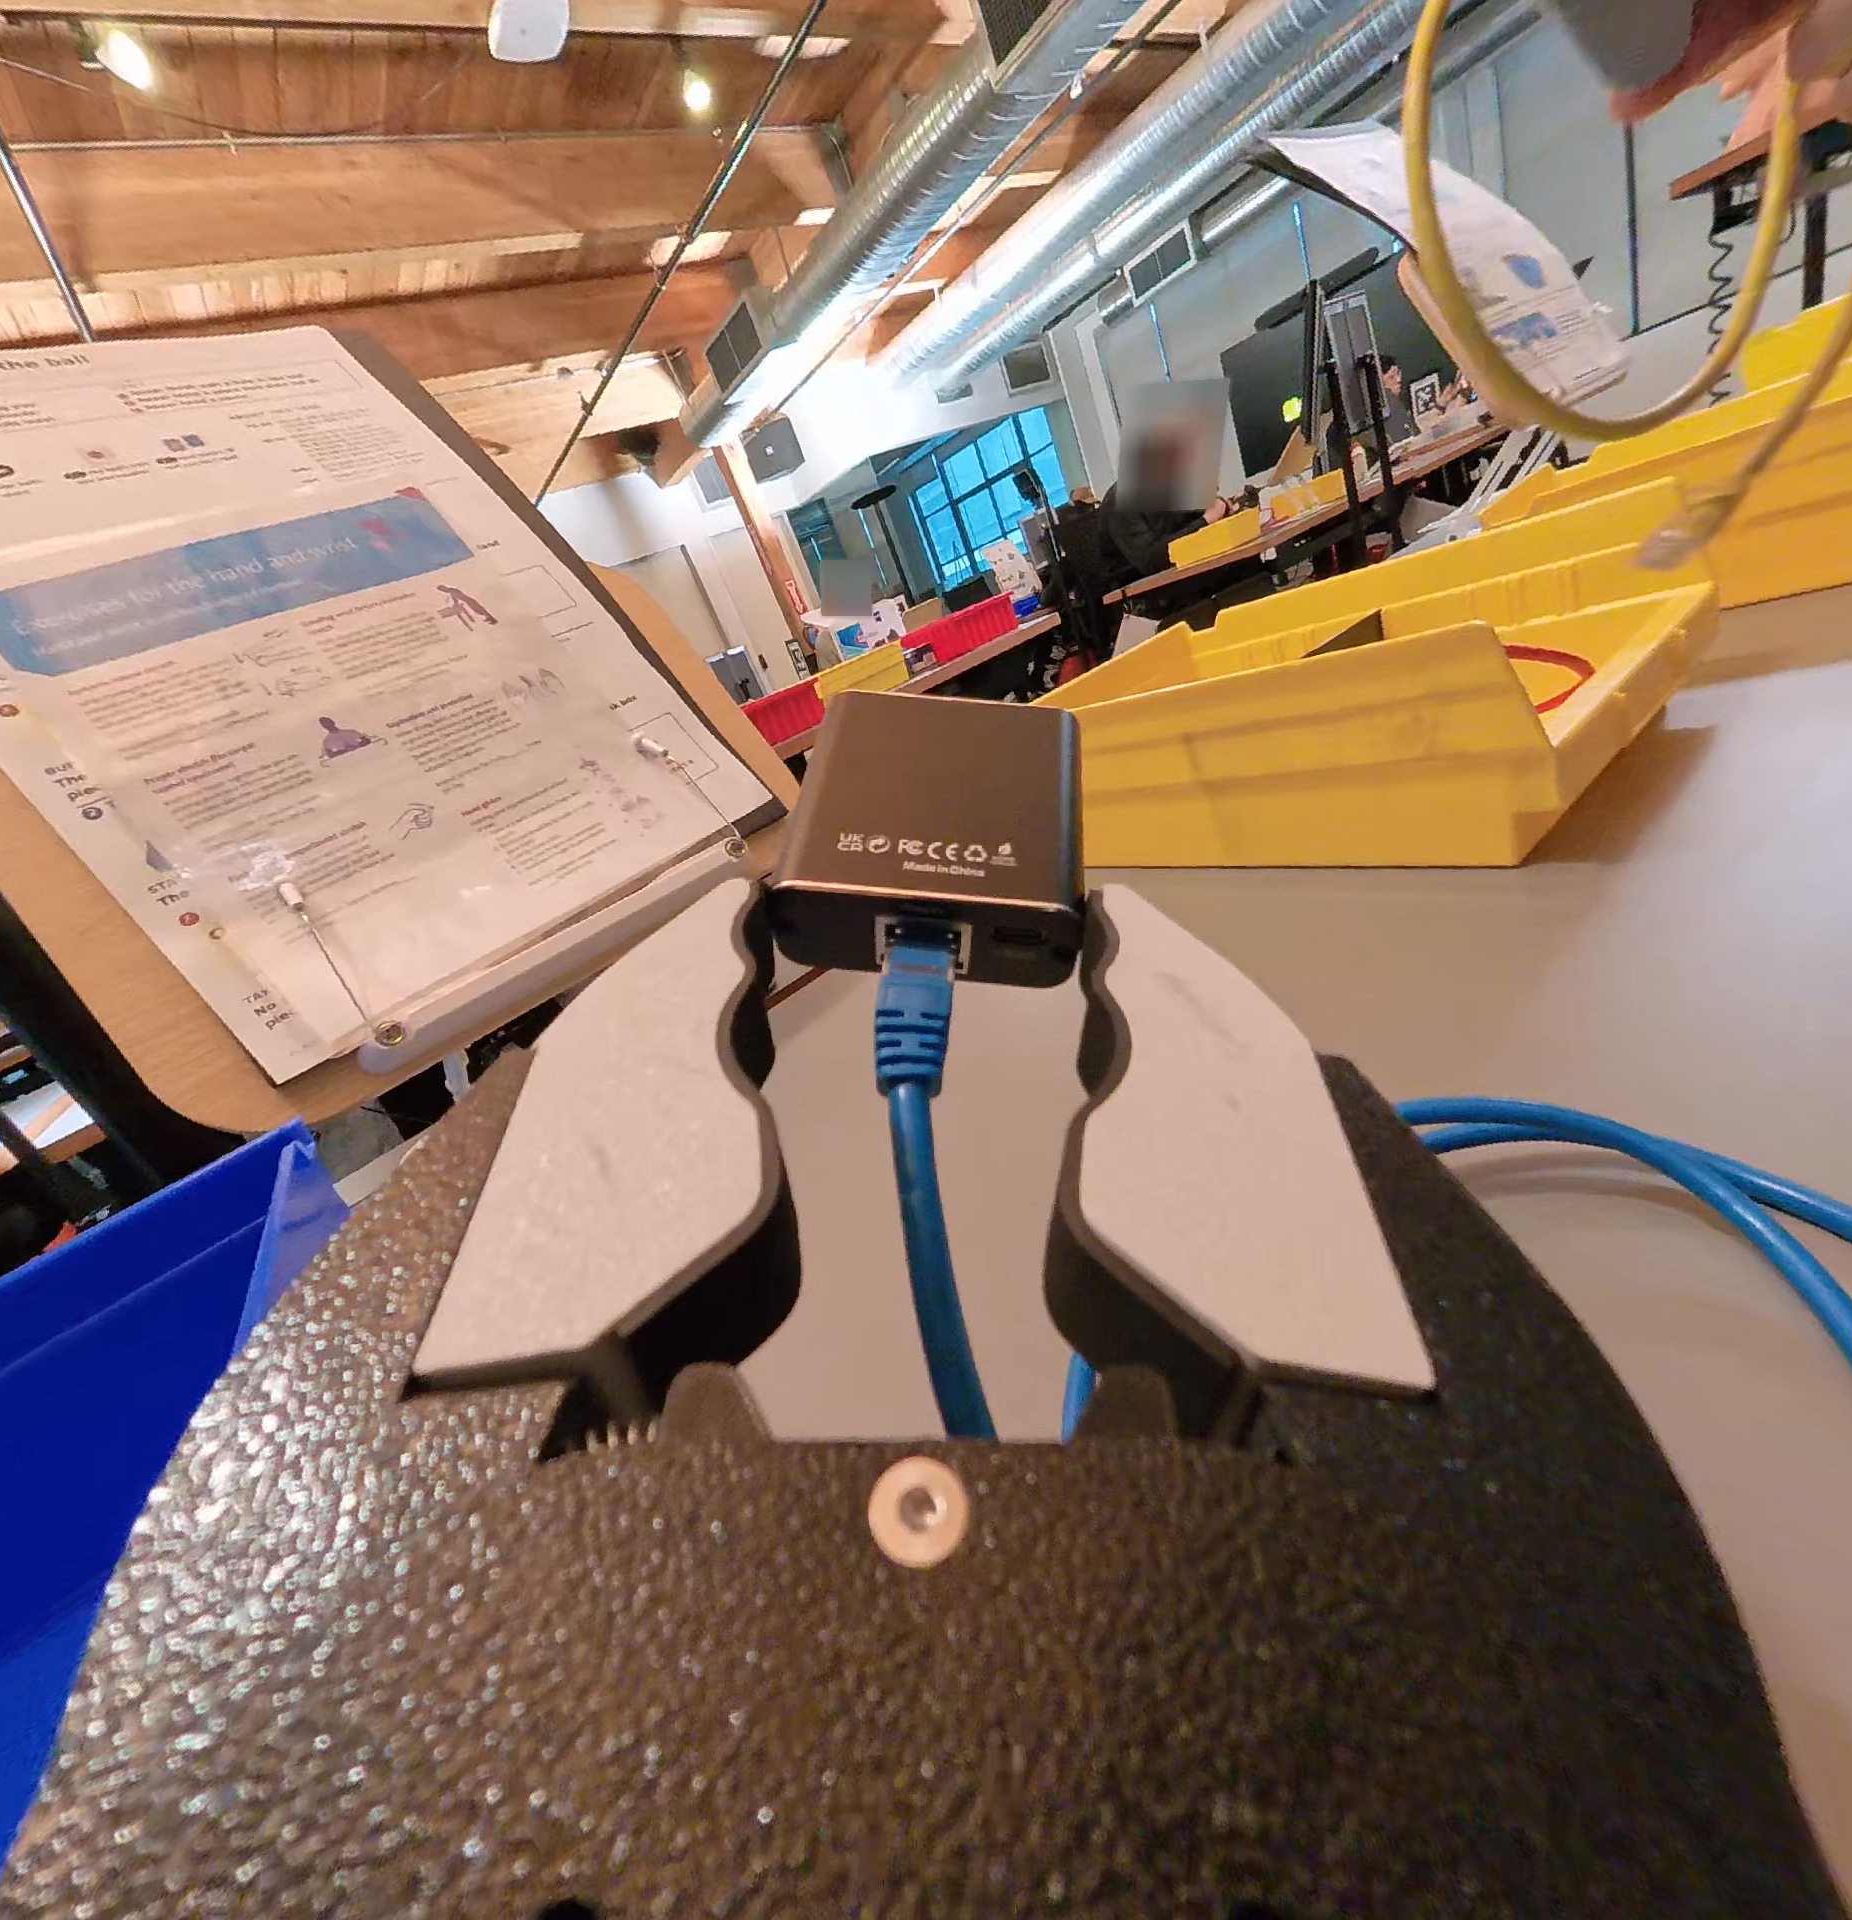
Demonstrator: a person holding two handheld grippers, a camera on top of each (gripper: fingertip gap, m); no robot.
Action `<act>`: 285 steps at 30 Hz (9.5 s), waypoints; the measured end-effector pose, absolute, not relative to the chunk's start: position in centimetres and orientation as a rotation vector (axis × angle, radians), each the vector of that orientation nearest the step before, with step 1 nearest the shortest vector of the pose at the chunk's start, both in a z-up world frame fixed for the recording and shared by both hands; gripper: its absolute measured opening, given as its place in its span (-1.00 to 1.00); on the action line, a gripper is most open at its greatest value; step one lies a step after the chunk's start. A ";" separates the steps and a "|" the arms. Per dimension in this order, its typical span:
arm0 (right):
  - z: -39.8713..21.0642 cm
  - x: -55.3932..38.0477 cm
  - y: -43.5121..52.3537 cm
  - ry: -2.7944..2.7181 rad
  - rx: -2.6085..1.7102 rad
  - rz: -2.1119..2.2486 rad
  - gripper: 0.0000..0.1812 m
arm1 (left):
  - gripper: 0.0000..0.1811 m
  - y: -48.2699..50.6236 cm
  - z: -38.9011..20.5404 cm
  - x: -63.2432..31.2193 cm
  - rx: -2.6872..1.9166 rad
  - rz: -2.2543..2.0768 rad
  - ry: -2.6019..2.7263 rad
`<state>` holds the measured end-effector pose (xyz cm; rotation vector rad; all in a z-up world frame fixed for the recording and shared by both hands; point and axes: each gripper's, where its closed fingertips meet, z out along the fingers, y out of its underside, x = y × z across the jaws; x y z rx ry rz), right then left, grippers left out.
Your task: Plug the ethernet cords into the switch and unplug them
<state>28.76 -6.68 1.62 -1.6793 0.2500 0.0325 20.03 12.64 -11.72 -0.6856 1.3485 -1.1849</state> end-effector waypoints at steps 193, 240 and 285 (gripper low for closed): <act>-7.4 21.7 4.7 -0.115 -1.490 -1.159 -0.25 | -0.20 5.5 -9.7 19.5 -1.112 -1.545 1.791; -5.4 15.3 3.5 -0.162 -1.114 0.160 -0.33 | -0.17 4.9 -7.3 14.0 -0.599 -1.821 1.797; -10.7 12.6 6.6 -0.281 -1.322 0.215 -0.34 | -0.34 7.3 -12.4 12.0 -0.681 -1.966 1.627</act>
